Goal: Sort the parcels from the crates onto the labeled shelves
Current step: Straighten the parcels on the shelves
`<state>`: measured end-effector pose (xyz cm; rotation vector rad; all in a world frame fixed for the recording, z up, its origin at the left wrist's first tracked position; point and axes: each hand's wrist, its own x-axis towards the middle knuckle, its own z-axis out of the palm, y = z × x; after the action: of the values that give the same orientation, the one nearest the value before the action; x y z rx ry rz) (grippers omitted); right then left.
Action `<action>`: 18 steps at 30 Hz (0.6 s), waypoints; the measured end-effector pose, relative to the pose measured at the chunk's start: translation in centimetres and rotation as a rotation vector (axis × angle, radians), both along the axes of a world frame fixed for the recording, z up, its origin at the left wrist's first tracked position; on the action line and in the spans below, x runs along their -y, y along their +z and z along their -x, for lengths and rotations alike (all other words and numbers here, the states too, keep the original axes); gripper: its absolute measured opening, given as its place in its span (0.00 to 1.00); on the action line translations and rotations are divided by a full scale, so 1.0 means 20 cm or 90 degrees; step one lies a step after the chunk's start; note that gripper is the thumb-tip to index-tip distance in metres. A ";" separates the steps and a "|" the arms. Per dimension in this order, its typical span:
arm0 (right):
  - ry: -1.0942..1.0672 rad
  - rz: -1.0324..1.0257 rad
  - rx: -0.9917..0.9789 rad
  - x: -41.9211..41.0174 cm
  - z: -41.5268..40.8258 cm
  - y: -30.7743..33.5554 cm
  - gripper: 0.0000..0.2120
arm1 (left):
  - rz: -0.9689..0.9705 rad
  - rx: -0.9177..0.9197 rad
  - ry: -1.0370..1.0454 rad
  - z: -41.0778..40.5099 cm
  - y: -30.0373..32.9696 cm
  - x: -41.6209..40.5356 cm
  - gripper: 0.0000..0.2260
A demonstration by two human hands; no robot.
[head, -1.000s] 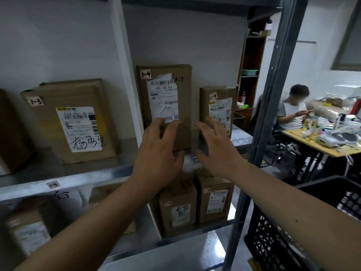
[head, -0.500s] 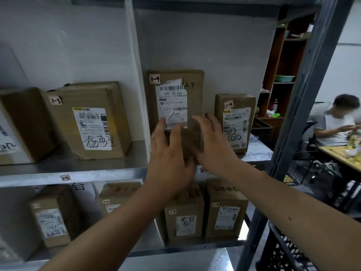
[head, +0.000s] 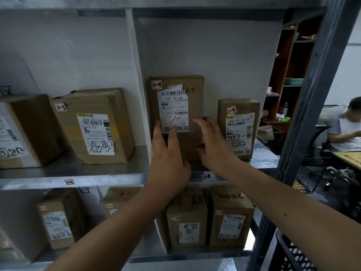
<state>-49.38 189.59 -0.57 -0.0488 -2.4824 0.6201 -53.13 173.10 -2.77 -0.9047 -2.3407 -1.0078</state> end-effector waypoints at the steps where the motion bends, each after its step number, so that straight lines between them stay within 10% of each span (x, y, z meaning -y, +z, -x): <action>1: -0.003 -0.003 0.002 0.00 0.01 0.00 0.41 | 0.008 -0.005 0.004 0.01 0.00 0.00 0.43; 18: -0.044 -0.060 -0.038 0.00 -0.16 -0.04 0.42 | 0.067 -0.036 -0.030 0.03 -0.06 0.03 0.44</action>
<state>-46.27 189.52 -1.30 -0.0781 -2.4376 0.4690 -53.64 172.57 -3.89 -1.0192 -2.3537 -0.8735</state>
